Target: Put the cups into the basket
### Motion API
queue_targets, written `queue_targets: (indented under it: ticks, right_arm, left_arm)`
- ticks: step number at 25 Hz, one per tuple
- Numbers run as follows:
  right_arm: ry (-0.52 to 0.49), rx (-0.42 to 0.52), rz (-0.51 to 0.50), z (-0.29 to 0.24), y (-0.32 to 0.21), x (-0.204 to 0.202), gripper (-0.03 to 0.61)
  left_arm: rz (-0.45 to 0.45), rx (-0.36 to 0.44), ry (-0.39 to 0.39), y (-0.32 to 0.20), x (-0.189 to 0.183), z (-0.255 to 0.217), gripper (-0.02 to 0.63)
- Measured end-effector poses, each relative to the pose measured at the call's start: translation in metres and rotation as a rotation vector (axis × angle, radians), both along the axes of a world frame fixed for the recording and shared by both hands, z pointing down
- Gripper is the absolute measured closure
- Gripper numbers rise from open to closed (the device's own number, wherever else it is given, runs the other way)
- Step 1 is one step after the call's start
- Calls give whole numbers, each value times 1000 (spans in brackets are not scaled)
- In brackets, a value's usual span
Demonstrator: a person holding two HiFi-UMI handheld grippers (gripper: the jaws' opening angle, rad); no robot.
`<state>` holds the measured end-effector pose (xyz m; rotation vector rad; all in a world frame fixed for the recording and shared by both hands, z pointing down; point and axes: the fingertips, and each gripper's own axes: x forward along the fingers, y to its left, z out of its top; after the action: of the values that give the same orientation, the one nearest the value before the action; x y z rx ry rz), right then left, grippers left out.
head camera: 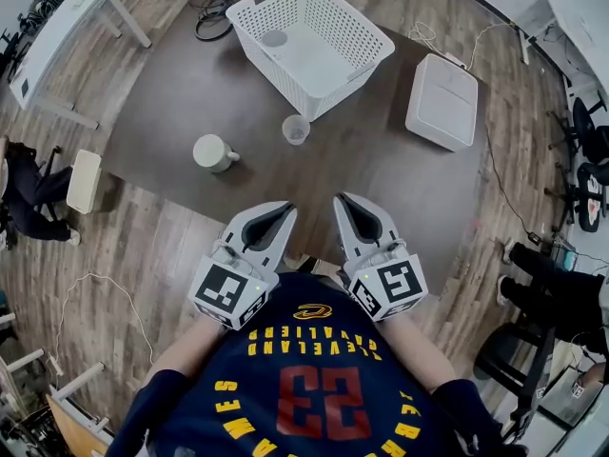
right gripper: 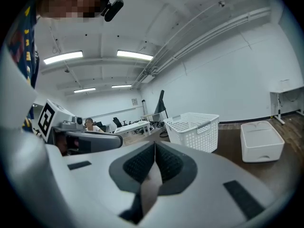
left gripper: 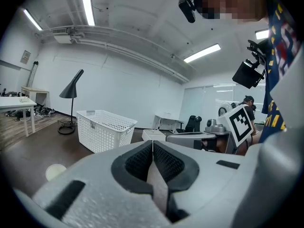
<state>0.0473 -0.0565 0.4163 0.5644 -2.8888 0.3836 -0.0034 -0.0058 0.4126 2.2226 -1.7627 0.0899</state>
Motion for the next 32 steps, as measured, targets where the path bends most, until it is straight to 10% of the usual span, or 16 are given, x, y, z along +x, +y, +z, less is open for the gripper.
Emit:
queue_targets:
  ticks: [32]
  right_arm:
    - [15,-20,-4,6,-8,13,561]
  left_arm:
    - [44,-11,-60,-10,20,1,601]
